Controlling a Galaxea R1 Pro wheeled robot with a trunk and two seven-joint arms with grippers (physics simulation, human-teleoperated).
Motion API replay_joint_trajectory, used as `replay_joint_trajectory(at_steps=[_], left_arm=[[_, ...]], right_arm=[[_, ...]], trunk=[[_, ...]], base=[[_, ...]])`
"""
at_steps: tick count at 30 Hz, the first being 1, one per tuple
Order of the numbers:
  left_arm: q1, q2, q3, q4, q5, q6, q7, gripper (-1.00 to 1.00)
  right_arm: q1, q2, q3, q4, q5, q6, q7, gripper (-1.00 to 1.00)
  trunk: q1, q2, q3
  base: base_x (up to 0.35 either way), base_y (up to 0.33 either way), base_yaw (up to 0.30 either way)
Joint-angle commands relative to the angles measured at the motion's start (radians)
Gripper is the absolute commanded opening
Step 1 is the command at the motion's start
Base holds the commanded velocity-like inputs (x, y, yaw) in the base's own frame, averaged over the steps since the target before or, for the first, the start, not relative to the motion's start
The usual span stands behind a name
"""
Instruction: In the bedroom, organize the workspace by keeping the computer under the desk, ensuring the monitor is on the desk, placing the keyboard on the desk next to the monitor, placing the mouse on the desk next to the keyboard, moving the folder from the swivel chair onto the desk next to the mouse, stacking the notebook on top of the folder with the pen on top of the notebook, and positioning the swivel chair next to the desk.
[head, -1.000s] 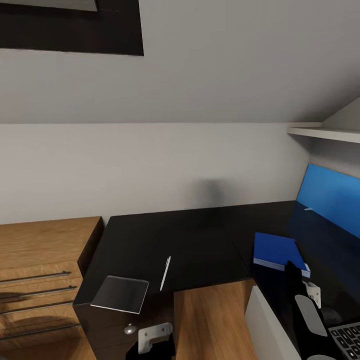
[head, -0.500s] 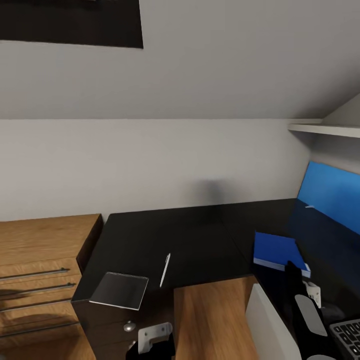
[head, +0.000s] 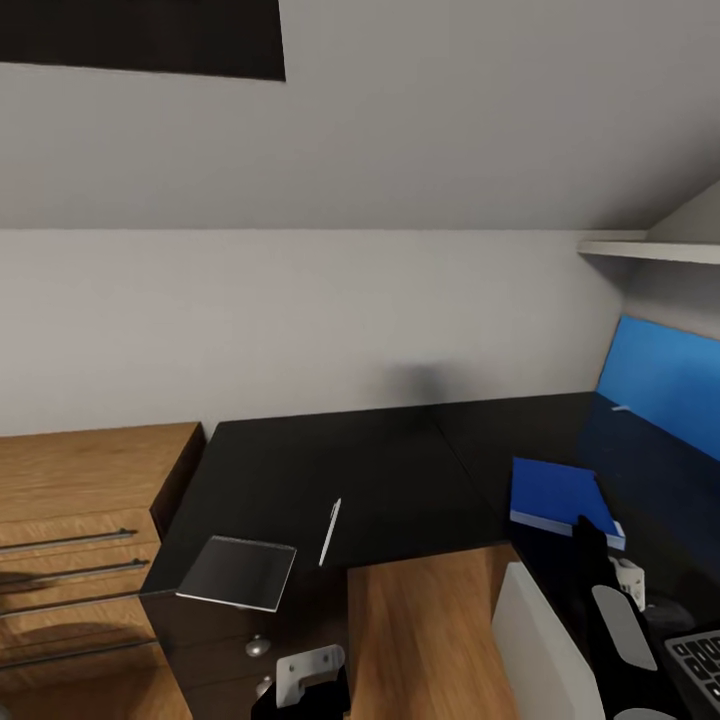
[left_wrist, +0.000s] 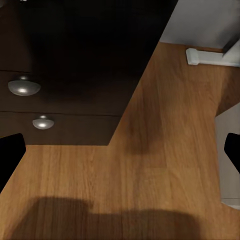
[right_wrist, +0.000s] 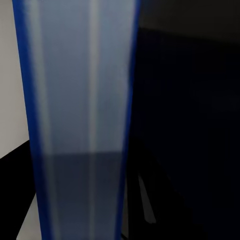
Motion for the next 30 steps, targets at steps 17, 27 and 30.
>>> replay_joint_trajectory(at_steps=[17,27,30], left_arm=[[-0.001,0.002,0.001,-0.002,0.004,0.005,0.005,1.00],[-0.001,0.002,0.002,-0.002,0.004,0.005,0.005,1.00],[0.000,0.003,0.003,-0.002,0.004,0.005,0.005,1.00]], right_arm=[[0.000,0.002,-0.001,0.030,-0.015,-0.006,-0.005,-1.00],[0.000,0.001,-0.001,0.029,-0.016,-0.005,-0.006,-1.00],[0.000,0.001,-0.001,0.029,-0.016,-0.005,-0.006,-1.00]], trunk=[[0.016,-0.029,-0.014],[0.016,-0.029,-0.014],[0.016,-0.029,-0.014]], base=[[0.000,0.000,-0.016],[0.000,0.000,-0.115],[0.000,0.000,-0.010]])
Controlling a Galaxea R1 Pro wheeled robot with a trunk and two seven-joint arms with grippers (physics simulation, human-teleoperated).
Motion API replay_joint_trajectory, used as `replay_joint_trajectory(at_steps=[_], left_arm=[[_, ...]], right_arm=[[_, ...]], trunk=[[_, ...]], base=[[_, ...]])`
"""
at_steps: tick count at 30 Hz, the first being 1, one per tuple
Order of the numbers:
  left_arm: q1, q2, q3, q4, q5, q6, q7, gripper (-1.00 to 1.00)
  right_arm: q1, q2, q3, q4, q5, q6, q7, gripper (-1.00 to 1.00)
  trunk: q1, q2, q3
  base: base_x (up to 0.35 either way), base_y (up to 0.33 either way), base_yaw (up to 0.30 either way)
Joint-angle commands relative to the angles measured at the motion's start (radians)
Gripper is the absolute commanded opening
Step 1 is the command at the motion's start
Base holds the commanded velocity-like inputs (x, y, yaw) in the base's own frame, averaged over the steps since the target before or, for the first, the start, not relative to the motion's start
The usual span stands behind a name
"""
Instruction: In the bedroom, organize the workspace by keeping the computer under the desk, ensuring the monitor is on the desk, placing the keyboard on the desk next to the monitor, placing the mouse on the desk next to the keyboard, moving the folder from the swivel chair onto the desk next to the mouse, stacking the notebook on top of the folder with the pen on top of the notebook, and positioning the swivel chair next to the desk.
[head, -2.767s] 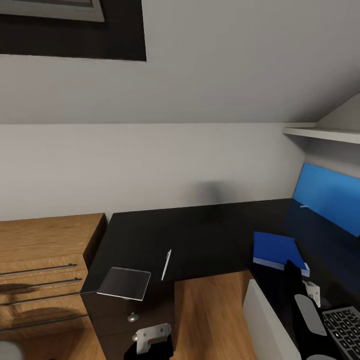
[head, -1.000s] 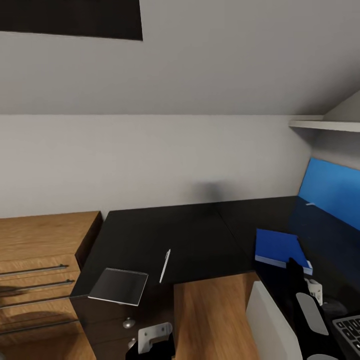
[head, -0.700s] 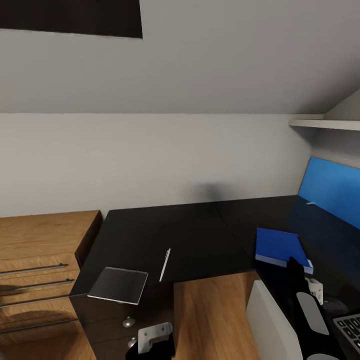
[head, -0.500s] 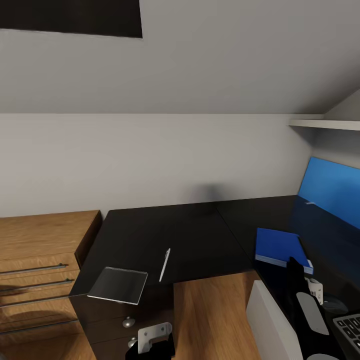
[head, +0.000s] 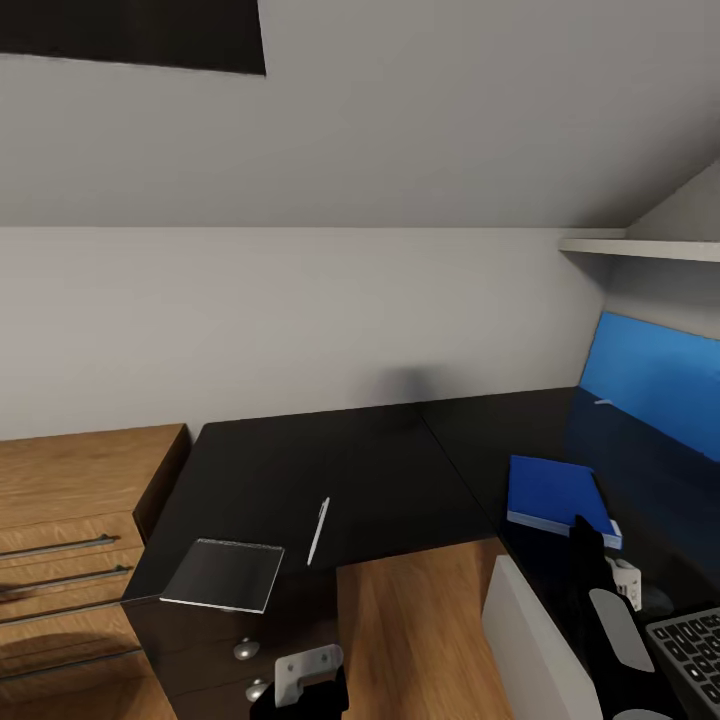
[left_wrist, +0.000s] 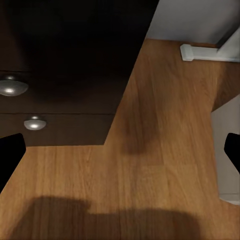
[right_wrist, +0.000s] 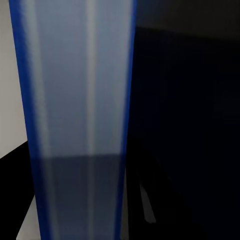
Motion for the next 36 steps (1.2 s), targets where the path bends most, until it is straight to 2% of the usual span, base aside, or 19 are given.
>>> replay_joint_trajectory(at_steps=[1,19,20,36], left_arm=[[-0.001,0.001,-0.001,-0.002,0.004,0.005,0.005,1.00],[-0.001,0.001,0.000,-0.002,0.004,0.005,0.005,1.00],[-0.001,0.001,0.000,-0.002,0.004,0.005,0.005,1.00],[-0.001,0.001,0.001,-0.002,0.004,0.005,0.005,1.00]], right_arm=[[0.000,0.000,-0.001,0.001,-0.014,-0.004,-0.062,-1.00],[0.000,0.000,0.001,0.000,-0.013,-0.001,-0.063,-1.00],[0.000,0.000,0.001,-0.001,-0.013,-0.001,-0.063,1.00],[0.000,0.001,0.003,-0.001,-0.010,-0.002,-0.061,1.00]], trunk=[[0.000,0.000,-0.001],[0.000,0.000,-0.001],[0.000,0.000,-0.001],[0.000,0.000,-0.001]], base=[[0.000,0.000,-0.004],[-0.044,0.000,-0.001],[-0.001,0.000,0.000],[0.000,0.000,0.000]])
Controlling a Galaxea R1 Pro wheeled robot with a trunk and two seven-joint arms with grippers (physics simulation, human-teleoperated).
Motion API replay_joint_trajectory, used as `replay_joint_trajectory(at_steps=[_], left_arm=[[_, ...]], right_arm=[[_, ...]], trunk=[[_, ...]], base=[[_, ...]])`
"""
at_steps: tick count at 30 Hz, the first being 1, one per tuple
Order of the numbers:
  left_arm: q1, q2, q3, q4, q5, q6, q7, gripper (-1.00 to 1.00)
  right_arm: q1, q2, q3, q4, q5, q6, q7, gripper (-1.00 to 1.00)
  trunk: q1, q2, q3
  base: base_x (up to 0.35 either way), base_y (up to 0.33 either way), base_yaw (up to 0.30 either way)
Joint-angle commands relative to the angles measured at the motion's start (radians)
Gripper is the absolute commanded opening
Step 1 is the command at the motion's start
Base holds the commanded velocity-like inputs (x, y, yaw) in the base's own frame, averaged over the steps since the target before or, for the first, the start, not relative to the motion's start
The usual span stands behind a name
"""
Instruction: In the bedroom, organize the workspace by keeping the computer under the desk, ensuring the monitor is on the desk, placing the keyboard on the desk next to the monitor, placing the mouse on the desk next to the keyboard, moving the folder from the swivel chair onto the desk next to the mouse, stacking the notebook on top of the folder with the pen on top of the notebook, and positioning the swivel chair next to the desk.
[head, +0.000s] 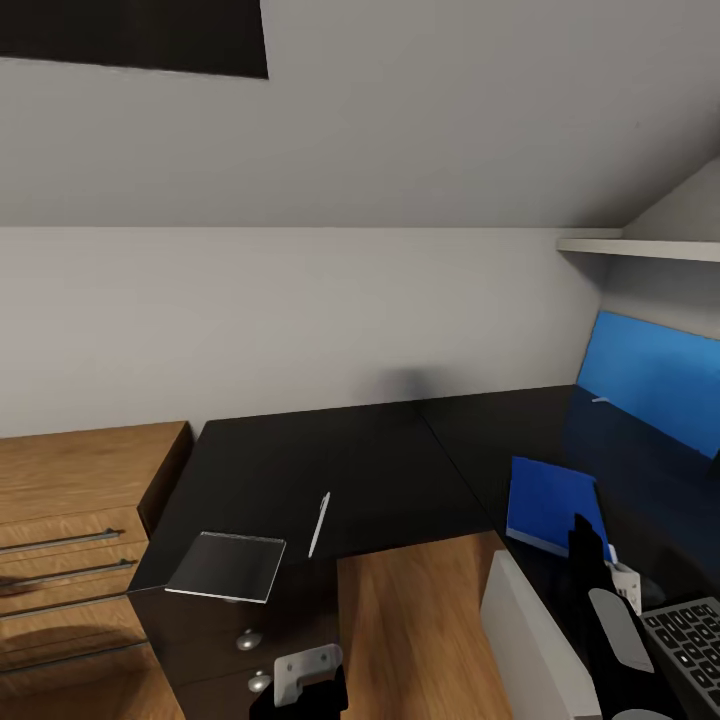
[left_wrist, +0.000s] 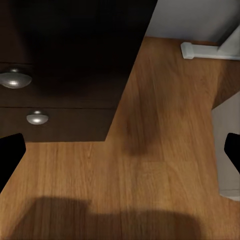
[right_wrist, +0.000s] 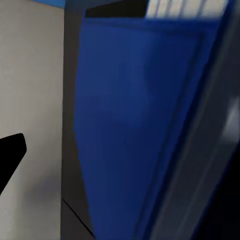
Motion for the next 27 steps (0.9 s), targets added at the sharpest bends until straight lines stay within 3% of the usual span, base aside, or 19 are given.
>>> replay_joint_trajectory(at_steps=[1,12,27], left_arm=[[-0.001,0.000,-0.001,-0.002,0.004,0.005,0.005,1.00],[-0.001,0.001,-0.001,-0.002,0.004,0.005,0.005,1.00],[-0.001,0.000,-0.001,-0.002,0.004,0.005,0.005,1.00]], right_arm=[[0.000,0.000,0.002,-0.001,-0.014,-0.003,-0.006,1.00],[0.000,0.000,0.002,-0.002,-0.013,-0.002,-0.007,1.00],[0.000,0.000,0.002,-0.002,-0.013,-0.003,-0.007,1.00]], trunk=[[0.000,0.000,-0.001],[0.000,0.000,-0.001],[0.000,0.000,-0.001]], base=[[0.000,0.000,0.000],[-0.159,0.000,0.000],[-0.018,0.000,0.000]])
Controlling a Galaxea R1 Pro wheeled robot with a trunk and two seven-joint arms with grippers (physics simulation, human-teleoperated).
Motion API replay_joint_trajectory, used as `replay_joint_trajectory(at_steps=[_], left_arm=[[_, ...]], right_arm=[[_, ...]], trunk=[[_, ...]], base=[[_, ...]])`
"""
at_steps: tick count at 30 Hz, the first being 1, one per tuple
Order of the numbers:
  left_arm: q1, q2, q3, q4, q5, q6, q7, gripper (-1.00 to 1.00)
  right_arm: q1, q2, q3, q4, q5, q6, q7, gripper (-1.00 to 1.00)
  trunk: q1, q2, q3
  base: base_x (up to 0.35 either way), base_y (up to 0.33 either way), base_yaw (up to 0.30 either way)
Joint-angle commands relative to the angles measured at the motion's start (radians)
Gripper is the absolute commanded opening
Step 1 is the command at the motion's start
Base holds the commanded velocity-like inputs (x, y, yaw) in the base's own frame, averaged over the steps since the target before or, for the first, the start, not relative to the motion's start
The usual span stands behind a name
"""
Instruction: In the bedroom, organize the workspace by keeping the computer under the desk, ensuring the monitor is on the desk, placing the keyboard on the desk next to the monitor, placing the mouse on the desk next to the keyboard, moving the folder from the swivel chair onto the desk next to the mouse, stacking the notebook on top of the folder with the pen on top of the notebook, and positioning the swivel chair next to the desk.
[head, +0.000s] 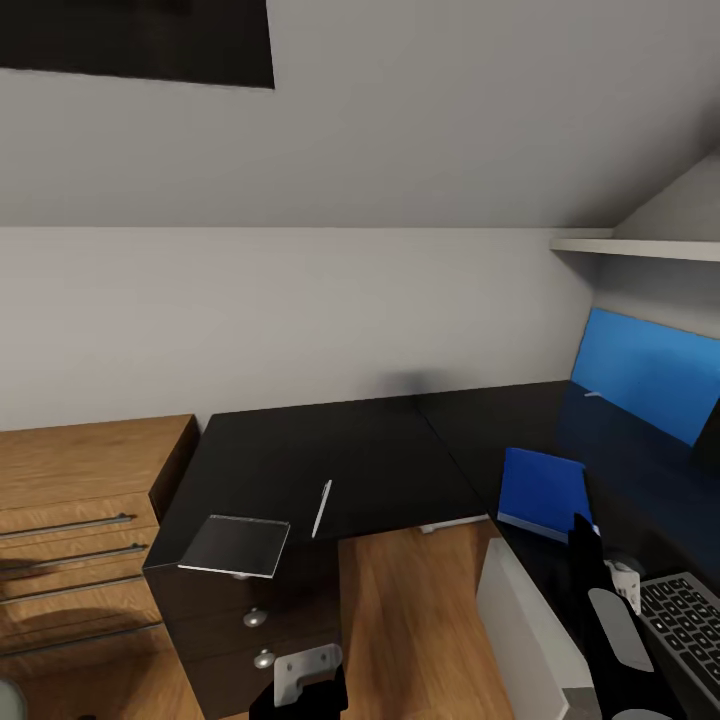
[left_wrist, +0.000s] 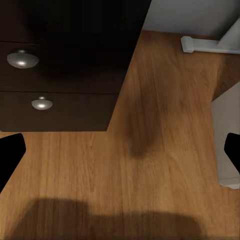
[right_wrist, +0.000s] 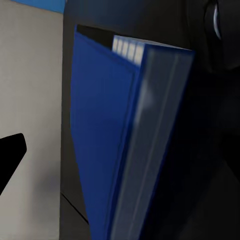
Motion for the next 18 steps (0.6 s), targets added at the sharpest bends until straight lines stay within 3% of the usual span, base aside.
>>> replay_joint_trajectory(at_steps=[1,14,18], left_arm=[[-0.001,0.000,-0.001,-0.002,0.004,0.005,0.005,1.00],[-0.001,0.000,-0.002,-0.002,0.004,0.005,0.007,1.00],[-0.001,0.000,-0.002,-0.002,0.004,0.005,0.007,1.00]], right_arm=[[0.000,0.000,0.001,-0.001,-0.010,-0.004,-0.006,1.00],[0.000,0.001,0.003,-0.001,-0.010,-0.004,-0.006,1.00],[0.000,0.001,0.025,-0.001,-0.009,-0.003,-0.006,1.00]], trunk=[[0.000,0.000,-0.001],[-0.042,0.077,0.034],[-0.057,0.105,0.046]], base=[[-0.001,0.000,0.000],[0.000,0.000,0.000],[0.000,0.000,0.000]])
